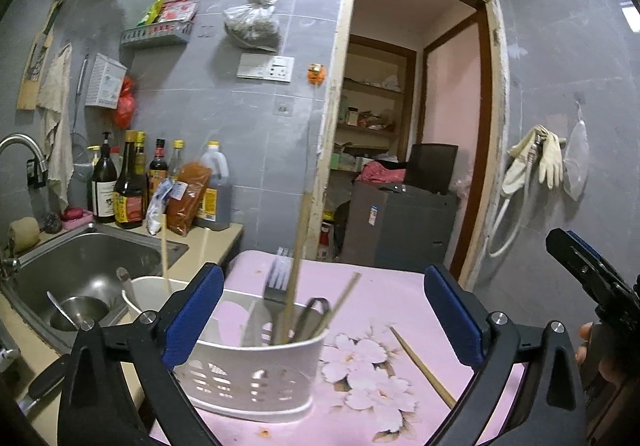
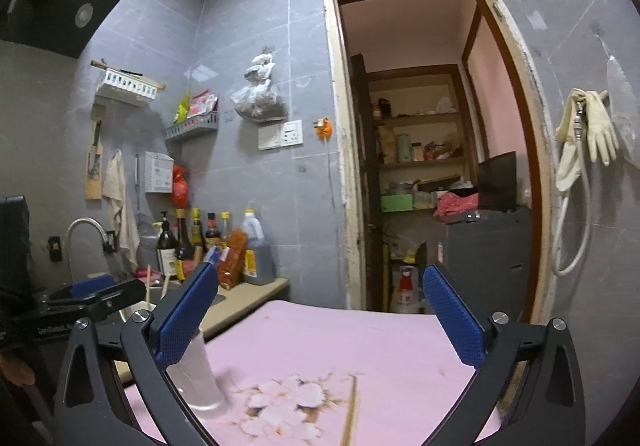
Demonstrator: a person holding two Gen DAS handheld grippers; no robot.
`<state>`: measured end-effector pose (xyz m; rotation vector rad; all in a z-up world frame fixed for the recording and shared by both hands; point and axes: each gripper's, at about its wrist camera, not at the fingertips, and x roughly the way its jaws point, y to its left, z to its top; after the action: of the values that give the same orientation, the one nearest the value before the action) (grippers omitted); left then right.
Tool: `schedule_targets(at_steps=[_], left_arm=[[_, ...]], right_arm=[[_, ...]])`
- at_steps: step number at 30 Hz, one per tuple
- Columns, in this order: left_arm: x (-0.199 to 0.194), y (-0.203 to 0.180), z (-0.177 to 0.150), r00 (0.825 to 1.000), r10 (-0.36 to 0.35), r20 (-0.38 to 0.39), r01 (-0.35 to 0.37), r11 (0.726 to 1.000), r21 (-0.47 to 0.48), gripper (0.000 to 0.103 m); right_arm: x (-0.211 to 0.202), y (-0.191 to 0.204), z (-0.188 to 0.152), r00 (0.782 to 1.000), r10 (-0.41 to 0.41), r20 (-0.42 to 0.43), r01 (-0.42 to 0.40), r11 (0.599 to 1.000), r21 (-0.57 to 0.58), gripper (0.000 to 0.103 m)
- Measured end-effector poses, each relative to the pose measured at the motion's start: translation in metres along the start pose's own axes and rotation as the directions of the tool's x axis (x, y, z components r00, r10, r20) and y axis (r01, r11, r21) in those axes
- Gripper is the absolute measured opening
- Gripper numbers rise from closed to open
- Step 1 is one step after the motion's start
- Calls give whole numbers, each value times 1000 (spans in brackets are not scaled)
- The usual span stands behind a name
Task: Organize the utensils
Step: 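Move both tools back over the last two chopsticks on the cloth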
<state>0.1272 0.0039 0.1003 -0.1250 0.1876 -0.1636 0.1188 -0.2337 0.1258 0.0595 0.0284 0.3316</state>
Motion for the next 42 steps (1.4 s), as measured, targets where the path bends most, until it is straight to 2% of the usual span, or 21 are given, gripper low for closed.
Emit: schedule_targets(at_steps=[12, 18, 20, 22, 25, 26, 28, 33, 37, 39, 42], left_arm=[[14, -42, -37, 991, -77, -106, 81, 996, 39, 98], [29, -55, -59, 976, -83, -201, 98, 993, 63, 98], [38, -58, -65, 963, -82, -258, 104, 992, 69, 98], [45, -60, -72, 950, -77, -302, 103, 992, 73, 98], [56, -62, -81, 929, -71, -362, 105, 992, 73, 98], [59, -62, -84, 921, -70, -382, 105, 992, 73, 98], [66, -62, -89, 905, -73, -419, 111, 992, 65, 98], [79, -57, -97, 866, -68, -495, 102, 994, 43, 98], [83, -56, -101, 850, -64, -522, 96, 995, 35, 98], [85, -55, -102, 843, -69, -534, 100, 995, 30, 98], [88, -54, -103, 832, -78, -549, 109, 994, 23, 95]], right_arm=[[-11, -37, -30, 988, -94, -125, 90, 995, -39, 103], [-6, -50, -51, 963, -111, -246, 99, 993, -59, 103], [-2, -53, -58, 949, -118, -292, 103, 992, -69, 103], [3, -56, -65, 931, -112, -348, 93, 993, -70, 101], [10, -59, -76, 902, -94, -421, 75, 995, -62, 93], [12, -59, -79, 895, -89, -438, 70, 996, -61, 87], [18, -59, -87, 869, -77, -488, 56, 997, -59, 82], [31, -56, -107, 804, -50, -593, 20, 998, -58, 56], [39, -52, -115, 759, -33, -650, -10, 998, -63, 52], [45, -50, -121, 732, -21, -681, -30, 998, -63, 44], [51, -44, -127, 699, -7, -715, -62, 996, -70, 36]])
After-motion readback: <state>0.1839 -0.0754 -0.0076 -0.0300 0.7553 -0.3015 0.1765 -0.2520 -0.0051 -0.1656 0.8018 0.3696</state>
